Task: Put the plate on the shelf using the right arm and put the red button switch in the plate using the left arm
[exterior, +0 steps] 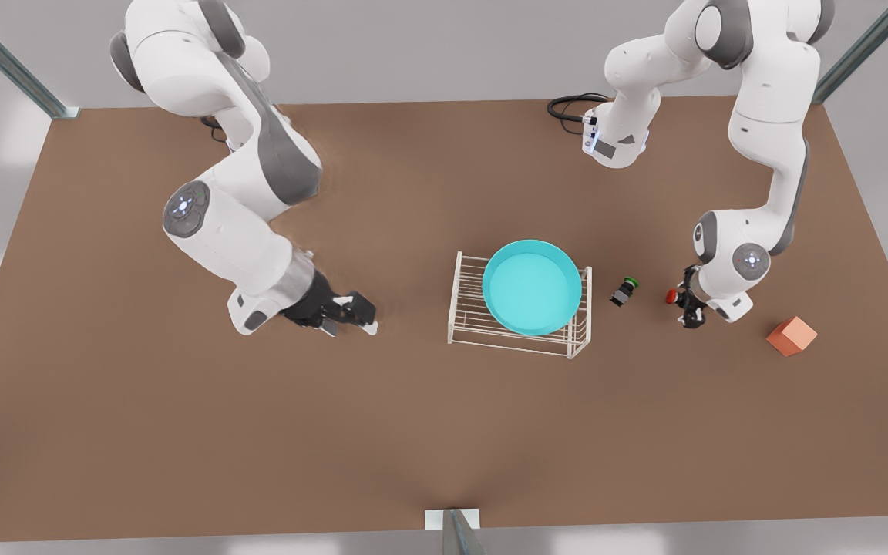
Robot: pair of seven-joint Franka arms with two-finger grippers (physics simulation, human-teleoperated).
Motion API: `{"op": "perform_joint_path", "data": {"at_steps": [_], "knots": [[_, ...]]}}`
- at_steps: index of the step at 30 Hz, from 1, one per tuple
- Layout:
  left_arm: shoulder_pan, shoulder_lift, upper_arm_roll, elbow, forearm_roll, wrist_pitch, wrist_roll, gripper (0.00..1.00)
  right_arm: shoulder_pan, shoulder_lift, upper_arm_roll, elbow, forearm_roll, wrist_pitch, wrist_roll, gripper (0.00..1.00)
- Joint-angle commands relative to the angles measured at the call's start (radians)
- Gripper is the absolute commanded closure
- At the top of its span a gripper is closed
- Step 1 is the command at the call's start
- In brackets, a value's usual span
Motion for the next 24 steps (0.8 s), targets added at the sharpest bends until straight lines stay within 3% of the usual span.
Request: {"op": "perform_joint_path", "data": {"at_steps": [1,3,11,12,13,14,17,19,22,24], "knots": [[0.000,0.004,0.005,-0.005,0.005,0.061,-0.380,0.00,-0.084,-0.027,-0.001,-0.001,-0.115,-0.272,-0.375,0.00],[0.005,0.016,0.025,-0.024,0.037,0.104,-0.381,0.00,-0.109,-0.003,0.003,-0.023,-0.360,-0.350,-0.521,0.00],[0.005,0.027,0.041,-0.053,0.111,0.130,-0.386,0.00,-0.222,0.070,0.003,-0.047,-0.450,-0.399,-0.820,0.00],[0.005,0.027,0.041,-0.053,0.111,0.130,-0.386,0.06,-0.227,0.070,0.003,-0.047,-0.448,-0.401,-0.841,0.00],[0.005,0.027,0.041,-0.053,0.111,0.130,-0.386,0.35,-0.227,0.071,0.003,-0.047,-0.450,-0.401,-0.843,0.00],[0.005,0.027,0.041,-0.053,0.111,0.130,-0.386,0.47,-0.228,0.071,0.003,-0.047,-0.450,-0.402,-0.848,0.00],[0.005,0.023,0.041,-0.053,0.111,0.129,-0.386,0.65,-0.273,0.070,0.003,-0.061,-0.450,-0.402,-0.910,0.00],[0.005,0.016,0.041,-0.047,0.112,0.116,-0.372,0.70,-0.301,0.071,0.002,-0.072,-0.447,-0.401,-0.921,0.00],[-0.013,-0.010,0.021,0.033,0.112,-0.014,-0.323,0.69,-0.316,0.073,0.002,-0.072,-0.438,-0.393,-0.950,0.00],[-0.013,-0.021,-0.051,0.128,0.111,-0.152,-0.323,0.69,-0.316,0.073,0.002,-0.072,-0.438,-0.390,-0.949,0.00]]}}
